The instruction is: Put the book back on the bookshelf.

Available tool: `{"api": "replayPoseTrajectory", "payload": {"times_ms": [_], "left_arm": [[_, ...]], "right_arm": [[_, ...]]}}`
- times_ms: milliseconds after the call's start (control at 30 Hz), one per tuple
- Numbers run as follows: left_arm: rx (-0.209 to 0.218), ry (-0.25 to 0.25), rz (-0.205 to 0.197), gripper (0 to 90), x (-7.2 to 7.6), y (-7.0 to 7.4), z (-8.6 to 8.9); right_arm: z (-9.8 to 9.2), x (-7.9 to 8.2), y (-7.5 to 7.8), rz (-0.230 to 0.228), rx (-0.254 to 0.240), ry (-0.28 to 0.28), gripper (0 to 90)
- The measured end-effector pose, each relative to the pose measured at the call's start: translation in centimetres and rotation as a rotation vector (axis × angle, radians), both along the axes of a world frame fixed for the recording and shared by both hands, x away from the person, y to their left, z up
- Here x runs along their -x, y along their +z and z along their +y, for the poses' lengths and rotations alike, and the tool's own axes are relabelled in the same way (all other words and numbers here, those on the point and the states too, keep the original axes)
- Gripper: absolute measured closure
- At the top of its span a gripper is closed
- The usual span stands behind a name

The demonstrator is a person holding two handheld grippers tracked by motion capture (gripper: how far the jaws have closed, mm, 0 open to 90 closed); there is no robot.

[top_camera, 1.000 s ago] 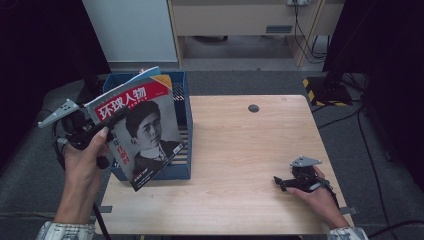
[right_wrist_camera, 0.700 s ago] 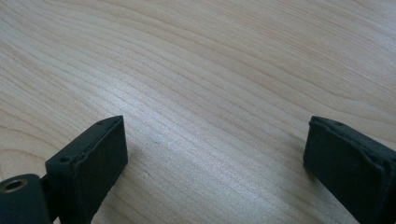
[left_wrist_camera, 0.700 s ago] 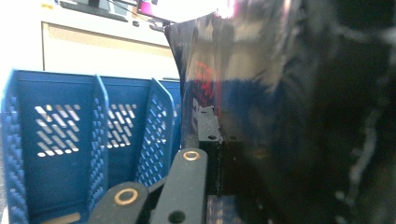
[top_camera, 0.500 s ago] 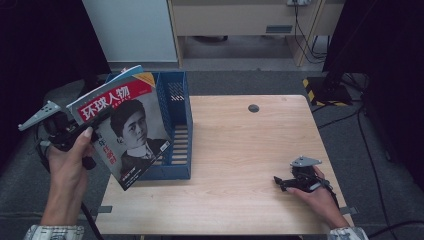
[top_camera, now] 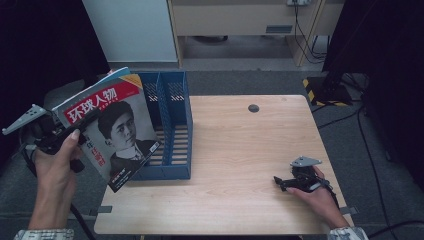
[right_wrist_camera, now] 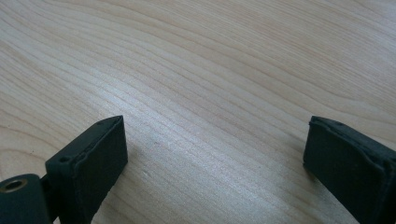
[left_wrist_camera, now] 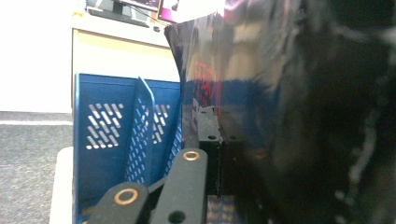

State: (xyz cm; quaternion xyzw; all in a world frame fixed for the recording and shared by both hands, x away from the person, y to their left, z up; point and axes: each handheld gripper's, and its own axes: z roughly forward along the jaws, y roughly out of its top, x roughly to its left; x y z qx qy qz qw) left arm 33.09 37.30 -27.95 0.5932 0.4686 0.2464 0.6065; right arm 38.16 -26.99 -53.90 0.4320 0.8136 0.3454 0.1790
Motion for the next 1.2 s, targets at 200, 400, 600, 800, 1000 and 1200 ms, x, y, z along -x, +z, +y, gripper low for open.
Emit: {"api": "replayPoseTrajectory", "payload": {"times_ms": [200, 400, 600, 800, 1000, 1200], "left_arm": [[0.004, 0.021, -0.003, 86.7, 0.3, 0.0, 0.9], [0.003, 0.039, -0.001, 86.7, 0.4, 0.0, 1.6], [-0.004, 0.046, 0.000, 86.7, 0.6, 0.0, 2.0], [-0.016, 0.063, -0.002, 86.7, 0.9, 0.3, 2.7], [-0.012, 0.091, -0.002, 86.7, 1.1, 0.4, 3.7], [-0.023, 0.115, 0.001, 86.7, 0.8, 0.5, 4.4]], "right_arm": [[0.0, 0.0, 0.0, 0.000, 0.000, 0.000, 6.6], [0.0, 0.0, 0.0, 0.000, -0.001, 0.000, 6.7], [0.0, 0.0, 0.0, 0.000, -0.001, 0.000, 6.6], [0.0, 0.0, 0.0, 0.000, 0.000, 0.000, 6.7], [0.0, 0.0, 0.0, 0.002, 0.000, 0.002, 6.7], [0.0, 0.0, 0.0, 0.000, -0.001, 0.000, 6.7]]}}
